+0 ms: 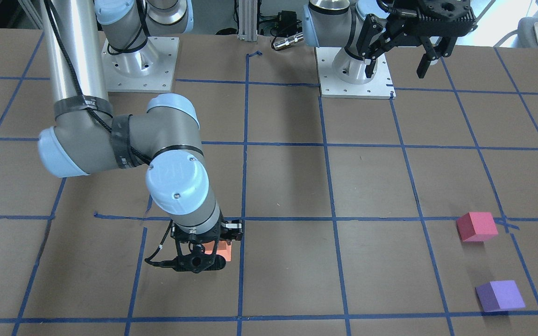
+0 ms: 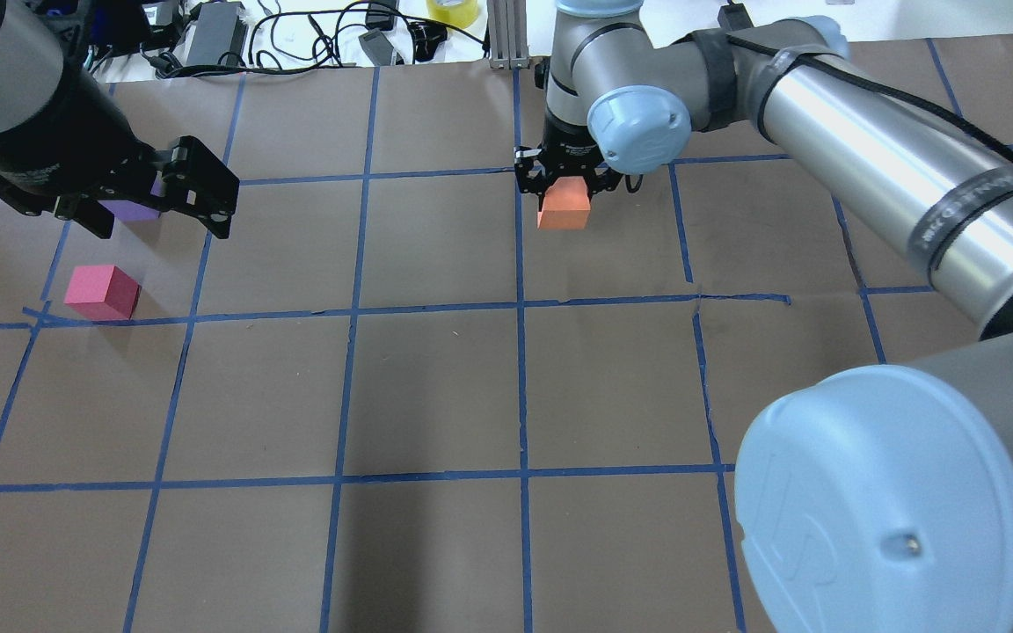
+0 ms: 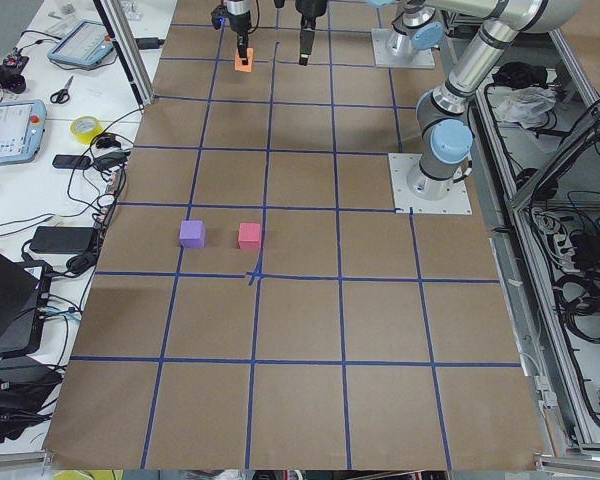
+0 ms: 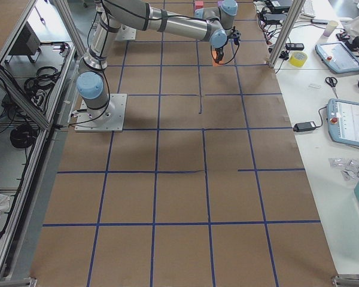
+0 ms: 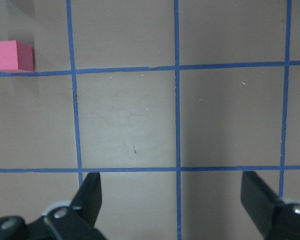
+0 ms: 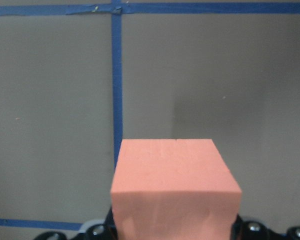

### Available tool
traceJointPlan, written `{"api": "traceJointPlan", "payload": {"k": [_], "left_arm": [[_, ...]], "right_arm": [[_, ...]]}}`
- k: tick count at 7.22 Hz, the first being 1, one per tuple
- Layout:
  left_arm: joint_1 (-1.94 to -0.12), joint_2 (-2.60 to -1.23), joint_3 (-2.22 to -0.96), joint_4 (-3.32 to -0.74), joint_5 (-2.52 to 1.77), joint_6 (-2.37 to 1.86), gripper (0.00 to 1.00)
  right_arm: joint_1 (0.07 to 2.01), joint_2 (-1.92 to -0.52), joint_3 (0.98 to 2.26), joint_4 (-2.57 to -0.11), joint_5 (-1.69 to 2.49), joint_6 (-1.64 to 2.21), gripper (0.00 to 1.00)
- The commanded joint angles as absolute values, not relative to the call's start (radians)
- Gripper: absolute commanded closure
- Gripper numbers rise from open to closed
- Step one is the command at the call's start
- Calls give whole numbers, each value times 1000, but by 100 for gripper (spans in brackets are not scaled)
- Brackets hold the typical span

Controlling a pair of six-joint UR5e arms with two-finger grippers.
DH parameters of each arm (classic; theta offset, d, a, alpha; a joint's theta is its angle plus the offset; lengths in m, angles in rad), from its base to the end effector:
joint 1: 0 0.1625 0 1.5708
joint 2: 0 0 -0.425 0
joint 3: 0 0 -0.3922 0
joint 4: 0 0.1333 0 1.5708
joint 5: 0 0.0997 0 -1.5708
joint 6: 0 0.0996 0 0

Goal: Arrange blocks in a line
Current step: 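Carry the orange cube with the right gripper to the table center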

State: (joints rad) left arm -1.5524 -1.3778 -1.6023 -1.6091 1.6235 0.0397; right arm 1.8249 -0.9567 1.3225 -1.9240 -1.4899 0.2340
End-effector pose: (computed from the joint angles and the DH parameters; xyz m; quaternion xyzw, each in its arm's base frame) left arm -0.1204 -0.4190 0.5562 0.0090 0.9977 -0.0607 0.0281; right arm 0.3152 -0.6513 0.2690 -0.0098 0.9991 0.0159 0.0377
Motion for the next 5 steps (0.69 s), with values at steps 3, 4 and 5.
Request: {"api": "traceJointPlan", "payload": {"k": [3, 4, 5], "left_arm": [[-1552, -1376, -1603, -1611, 1623, 43, 0], [-1552, -1373, -1603, -1612, 1623, 41, 0], [-1552, -1368, -1603, -1615, 1623, 43, 0]], "right_arm": [[1913, -838, 1235, -1931, -1488, 341, 100], [1917, -824, 1223, -1933, -1488, 342, 100], [1921, -813, 1209, -1933, -1486, 348, 96]]}}
